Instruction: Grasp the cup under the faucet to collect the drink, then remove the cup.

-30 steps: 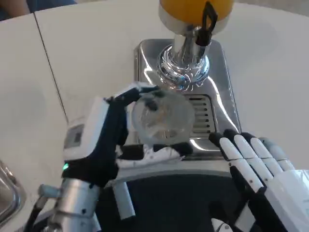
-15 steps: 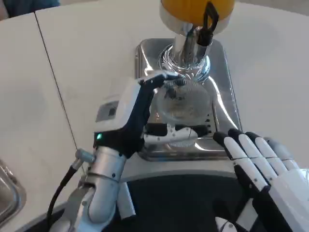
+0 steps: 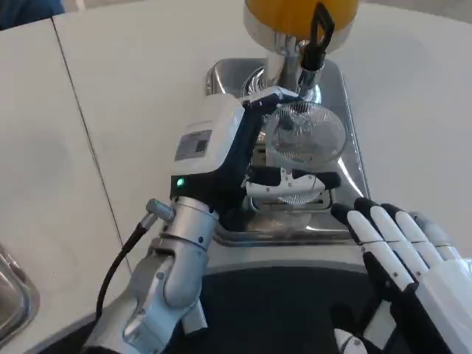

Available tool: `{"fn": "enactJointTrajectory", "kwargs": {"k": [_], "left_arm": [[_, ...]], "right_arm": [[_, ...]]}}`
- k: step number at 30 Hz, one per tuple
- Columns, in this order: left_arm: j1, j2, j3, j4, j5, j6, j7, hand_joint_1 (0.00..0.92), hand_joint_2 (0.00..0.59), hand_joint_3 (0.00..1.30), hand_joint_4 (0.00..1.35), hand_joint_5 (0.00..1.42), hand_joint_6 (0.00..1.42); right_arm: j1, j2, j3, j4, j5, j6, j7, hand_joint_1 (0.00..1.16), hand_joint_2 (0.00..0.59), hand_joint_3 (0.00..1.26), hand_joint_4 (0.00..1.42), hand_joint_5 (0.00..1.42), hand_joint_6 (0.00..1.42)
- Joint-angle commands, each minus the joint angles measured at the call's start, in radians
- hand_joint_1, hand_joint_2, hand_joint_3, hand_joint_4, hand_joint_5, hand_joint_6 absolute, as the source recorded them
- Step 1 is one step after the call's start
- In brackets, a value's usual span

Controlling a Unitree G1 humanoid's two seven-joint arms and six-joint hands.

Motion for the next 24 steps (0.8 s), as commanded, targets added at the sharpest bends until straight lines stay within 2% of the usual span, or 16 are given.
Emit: {"fn": "enactJointTrajectory", "kwargs": {"k": [1, 6, 10, 17, 19, 21, 24], "left_arm": [[-0.042, -0.021, -0.007, 0.047, -0.006, 0.025, 0.049, 0.760, 0.000, 1.08, 1.13, 1.36, 1.42], [-0.061, -0.018, -0.016, 0.078, 0.000, 0.037, 0.077, 0.760, 0.000, 1.08, 1.13, 1.36, 1.42], [-0.055, -0.023, -0.027, 0.084, 0.028, 0.078, 0.127, 0.766, 0.000, 1.08, 1.12, 1.35, 1.42], [-0.045, -0.005, -0.040, 0.096, 0.030, 0.082, 0.177, 0.754, 0.000, 1.07, 1.11, 1.32, 1.42], [-0.039, -0.004, -0.040, 0.097, 0.031, 0.083, 0.190, 0.739, 0.000, 0.98, 1.07, 1.28, 1.42], [-0.035, 0.000, -0.042, 0.096, 0.033, 0.085, 0.194, 0.694, 0.000, 0.85, 0.94, 1.18, 1.40], [-0.031, 0.006, -0.047, 0.093, 0.033, 0.086, 0.190, 0.500, 0.000, 0.56, 0.66, 1.02, 1.29]], "right_arm": [[0.001, 0.002, 0.005, -0.003, 0.007, 0.012, 0.012, 0.29, 0.585, 0.04, 0.00, 0.00, 0.00], [0.002, 0.000, 0.003, -0.001, 0.010, 0.017, 0.010, 0.30, 0.577, 0.05, 0.00, 0.00, 0.00], [0.003, 0.003, 0.004, 0.000, 0.010, 0.021, 0.009, 0.30, 0.577, 0.05, 0.00, 0.00, 0.00], [-0.004, 0.001, 0.014, 0.008, 0.007, 0.026, 0.013, 0.30, 0.584, 0.07, 0.00, 0.00, 0.00], [-0.010, 0.001, 0.016, 0.008, 0.006, 0.030, 0.017, 0.30, 0.584, 0.07, 0.00, 0.00, 0.00], [-0.014, 0.002, 0.017, 0.007, 0.005, 0.035, 0.021, 0.30, 0.585, 0.07, 0.00, 0.00, 0.00], [-0.017, 0.001, 0.019, 0.005, 0.006, 0.040, 0.026, 0.30, 0.585, 0.07, 0.00, 0.00, 0.00]]}}
